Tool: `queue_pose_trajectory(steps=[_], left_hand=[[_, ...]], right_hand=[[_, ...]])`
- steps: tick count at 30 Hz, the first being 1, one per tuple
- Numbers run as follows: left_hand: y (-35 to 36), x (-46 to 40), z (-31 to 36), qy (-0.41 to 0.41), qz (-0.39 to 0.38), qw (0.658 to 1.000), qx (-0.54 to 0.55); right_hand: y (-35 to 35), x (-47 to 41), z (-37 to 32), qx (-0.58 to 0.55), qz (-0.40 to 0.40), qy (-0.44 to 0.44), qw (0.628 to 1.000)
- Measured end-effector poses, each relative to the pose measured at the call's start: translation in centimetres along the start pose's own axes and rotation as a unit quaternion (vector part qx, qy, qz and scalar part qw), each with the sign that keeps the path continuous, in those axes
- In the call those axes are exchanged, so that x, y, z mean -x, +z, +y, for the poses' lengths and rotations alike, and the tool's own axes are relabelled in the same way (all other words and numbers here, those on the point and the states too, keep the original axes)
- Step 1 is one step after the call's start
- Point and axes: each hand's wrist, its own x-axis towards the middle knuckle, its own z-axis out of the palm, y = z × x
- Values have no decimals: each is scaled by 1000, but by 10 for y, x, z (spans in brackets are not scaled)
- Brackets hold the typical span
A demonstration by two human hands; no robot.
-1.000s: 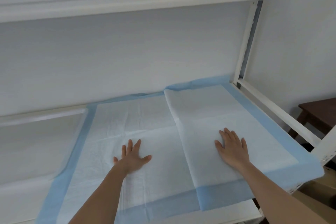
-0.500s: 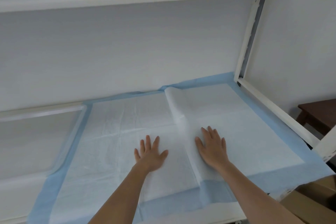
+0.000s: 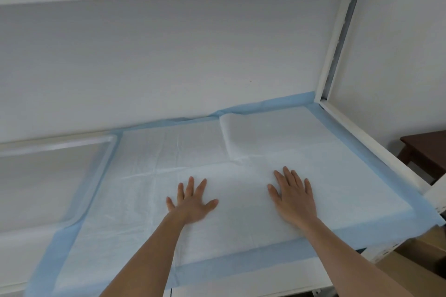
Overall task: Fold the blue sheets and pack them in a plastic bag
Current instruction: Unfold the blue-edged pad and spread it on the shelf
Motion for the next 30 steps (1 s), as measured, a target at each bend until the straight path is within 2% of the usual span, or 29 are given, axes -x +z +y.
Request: queue_pose_trajectory(steps=[4, 6, 8, 12, 14, 17, 21, 30], left_hand=[[-15, -3, -3, 7, -3, 1000, 13], [-23, -4, -1, -9, 32, 998, 52], [-25, -5, 2, -26, 72, 992, 99], [-15, -3, -2, -27, 94, 977, 192], [-14, -5, -7, -31, 86, 968, 234], [-17, -9, -17, -31, 53, 948, 313], [-21, -10, -26, -9, 16, 920, 392], [-23, -17, -33, -3, -21, 910, 414]], right_hand=[[-3, -4, -11, -11, 0, 42, 999], [-6, -5, -27, -30, 53, 51, 997], [-9, -5, -46, -59, 104, 22, 993], [-5, -3, -79, -120, 58, 22, 991], [2, -2, -87, -109, 48, 42, 992], [12, -1, -93, -93, 74, 72, 990], [17, 2, -98, -76, 100, 64, 990], [21, 1, -106, -109, 109, 107, 982]])
